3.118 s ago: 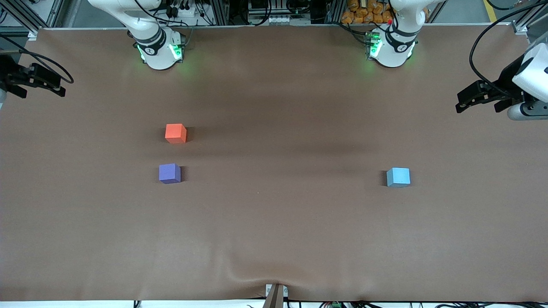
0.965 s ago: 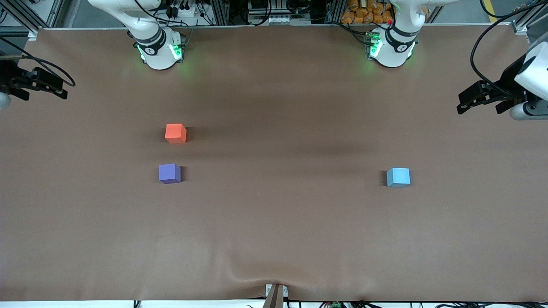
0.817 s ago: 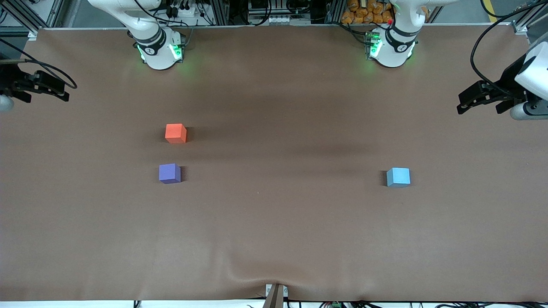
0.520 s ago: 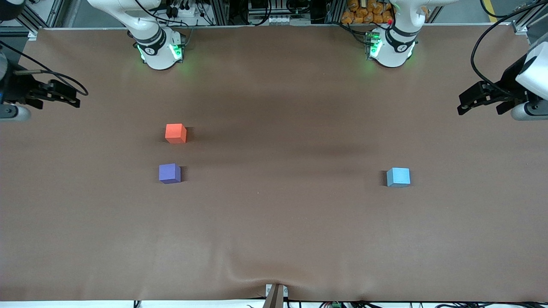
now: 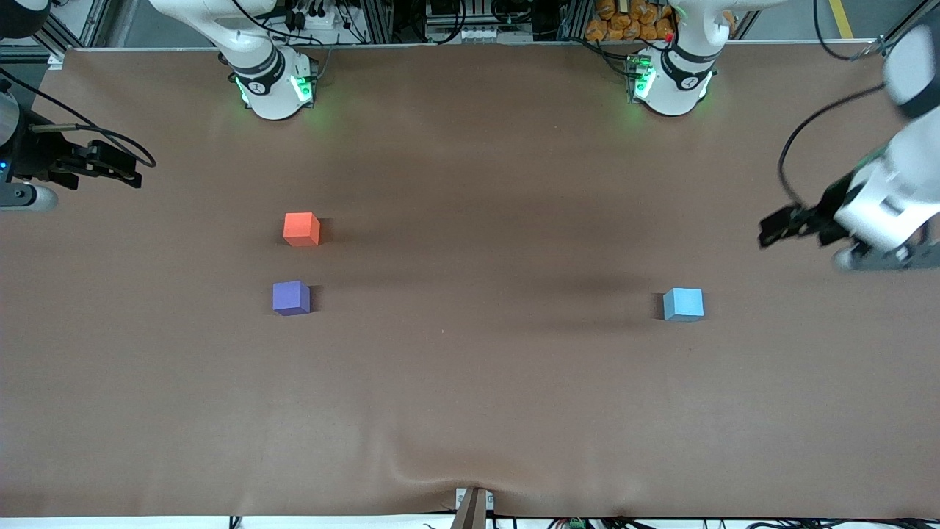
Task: Place blue block between orange and purple blocks
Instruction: 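Reach down and grasp the light blue block with the left gripper, then carry the blue block toward the table middle while the right gripper approaches, then set the blue block down mid-table and open the left gripper, then grasp the blue block with the right gripper while the left gripper withdraws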
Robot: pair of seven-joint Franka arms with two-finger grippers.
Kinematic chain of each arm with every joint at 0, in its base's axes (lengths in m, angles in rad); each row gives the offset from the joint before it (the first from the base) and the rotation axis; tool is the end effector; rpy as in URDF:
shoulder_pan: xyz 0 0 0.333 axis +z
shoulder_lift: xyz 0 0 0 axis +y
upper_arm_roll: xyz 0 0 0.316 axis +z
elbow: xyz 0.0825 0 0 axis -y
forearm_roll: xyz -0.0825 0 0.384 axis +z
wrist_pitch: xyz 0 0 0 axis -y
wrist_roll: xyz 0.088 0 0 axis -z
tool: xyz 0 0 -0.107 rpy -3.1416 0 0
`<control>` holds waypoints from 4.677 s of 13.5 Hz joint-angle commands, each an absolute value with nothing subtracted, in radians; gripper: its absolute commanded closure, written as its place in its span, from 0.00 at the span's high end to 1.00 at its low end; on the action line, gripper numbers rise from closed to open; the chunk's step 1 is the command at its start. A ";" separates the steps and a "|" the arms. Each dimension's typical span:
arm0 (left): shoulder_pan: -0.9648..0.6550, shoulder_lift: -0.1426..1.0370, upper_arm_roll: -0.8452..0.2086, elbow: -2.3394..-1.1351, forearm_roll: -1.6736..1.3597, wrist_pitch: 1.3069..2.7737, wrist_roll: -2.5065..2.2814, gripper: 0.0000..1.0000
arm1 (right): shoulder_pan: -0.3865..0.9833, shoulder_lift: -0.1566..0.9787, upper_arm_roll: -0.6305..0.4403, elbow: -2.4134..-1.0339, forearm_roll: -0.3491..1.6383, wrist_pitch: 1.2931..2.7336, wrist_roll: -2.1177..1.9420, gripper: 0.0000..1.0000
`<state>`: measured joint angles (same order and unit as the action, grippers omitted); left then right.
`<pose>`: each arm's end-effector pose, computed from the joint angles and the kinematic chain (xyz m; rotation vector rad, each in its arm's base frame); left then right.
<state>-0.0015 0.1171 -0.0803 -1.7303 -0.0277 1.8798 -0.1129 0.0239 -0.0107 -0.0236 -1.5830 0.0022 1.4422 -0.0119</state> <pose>0.6001 -0.0493 0.5079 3.1017 0.0617 0.0452 0.5366 0.0003 0.6143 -3.1317 -0.0194 0.2040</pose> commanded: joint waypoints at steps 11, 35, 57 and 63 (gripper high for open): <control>-0.037 0.417 -0.110 -1.948 -0.023 2.391 -0.095 1.00 | 0.034 0.009 -0.018 -1.594 -0.017 1.466 0.002 1.00; -0.226 0.498 -0.129 -1.876 0.038 2.431 -0.101 0.00 | 0.411 0.406 -0.015 -1.441 0.101 1.829 0.331 1.00; -0.462 0.545 -0.104 -1.318 0.037 2.004 -0.451 1.00 | 0.475 0.479 -0.017 -1.486 0.114 1.838 0.420 1.00; -0.168 0.344 -0.104 -1.318 0.037 1.760 -0.230 1.00 | 0.644 0.626 -0.017 -1.473 0.107 2.029 0.993 1.00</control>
<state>-0.2275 0.4038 -0.0893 -1.2755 0.0218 1.7824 -0.2729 0.5966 0.5678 -0.0081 -1.4902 0.1049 1.9685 0.8465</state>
